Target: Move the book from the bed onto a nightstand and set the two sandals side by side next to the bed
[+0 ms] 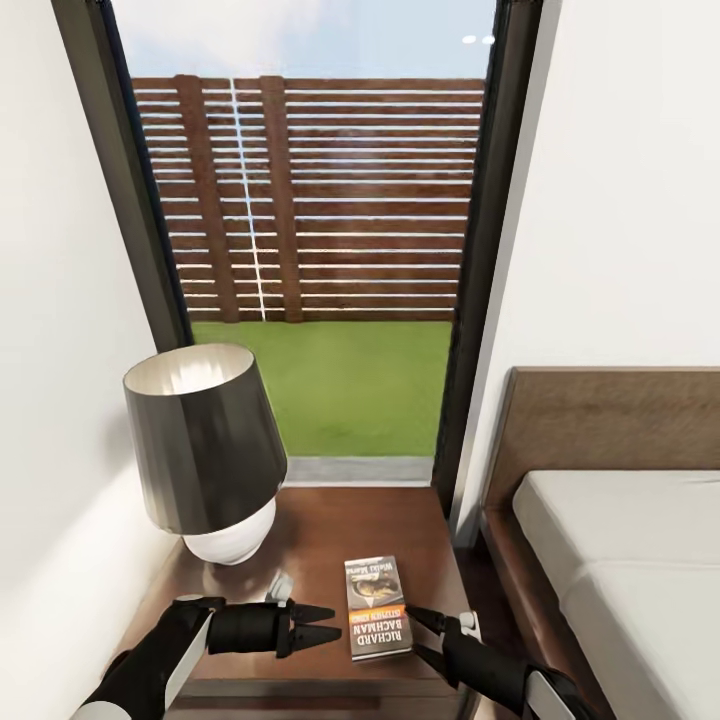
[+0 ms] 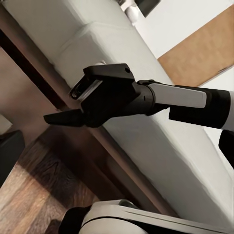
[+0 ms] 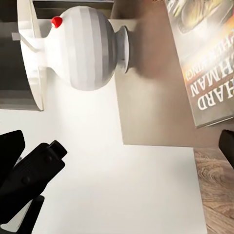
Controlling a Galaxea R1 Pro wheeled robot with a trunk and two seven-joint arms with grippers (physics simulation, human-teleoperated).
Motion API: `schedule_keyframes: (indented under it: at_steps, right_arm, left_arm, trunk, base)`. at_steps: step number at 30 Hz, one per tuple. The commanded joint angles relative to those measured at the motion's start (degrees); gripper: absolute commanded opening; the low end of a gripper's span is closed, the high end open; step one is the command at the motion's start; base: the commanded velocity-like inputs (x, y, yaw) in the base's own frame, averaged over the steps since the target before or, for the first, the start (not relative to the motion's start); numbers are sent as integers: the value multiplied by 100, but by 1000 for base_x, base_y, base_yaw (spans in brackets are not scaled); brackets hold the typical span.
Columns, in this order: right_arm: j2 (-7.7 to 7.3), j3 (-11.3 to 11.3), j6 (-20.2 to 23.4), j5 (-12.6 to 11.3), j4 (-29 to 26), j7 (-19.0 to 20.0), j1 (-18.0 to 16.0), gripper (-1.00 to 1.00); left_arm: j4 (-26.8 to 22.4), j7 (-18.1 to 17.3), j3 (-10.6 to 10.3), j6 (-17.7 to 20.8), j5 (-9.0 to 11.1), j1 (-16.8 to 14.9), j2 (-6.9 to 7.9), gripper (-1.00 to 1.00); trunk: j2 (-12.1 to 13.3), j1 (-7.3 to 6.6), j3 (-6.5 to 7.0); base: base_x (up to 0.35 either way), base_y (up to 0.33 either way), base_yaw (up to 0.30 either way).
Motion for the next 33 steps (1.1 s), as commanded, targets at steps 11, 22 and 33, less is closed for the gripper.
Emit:
schedule_keyframes:
  at_steps: [11, 22, 33]
  right_arm:
    - [-2, 23, 35, -33, -27, 6, -2, 100]
    - [-2, 23, 27, -31, -22, 2, -2, 100]
    - [-2, 55, 18, -13, -25, 8, -2, 100]
  left_arm:
    - [1, -8, -31, 60, 49, -4, 12, 100]
    - [7, 9, -31, 60, 49, -5, 15, 100]
    - [157, 951, -45, 39, 24, -4, 12, 100]
  trunk:
    - [440, -243, 192]
    - [881, -485, 390]
    - [1323, -726, 587]
  base:
    - [0, 0, 0]
    - [0, 0, 0]
    - [0, 0, 0]
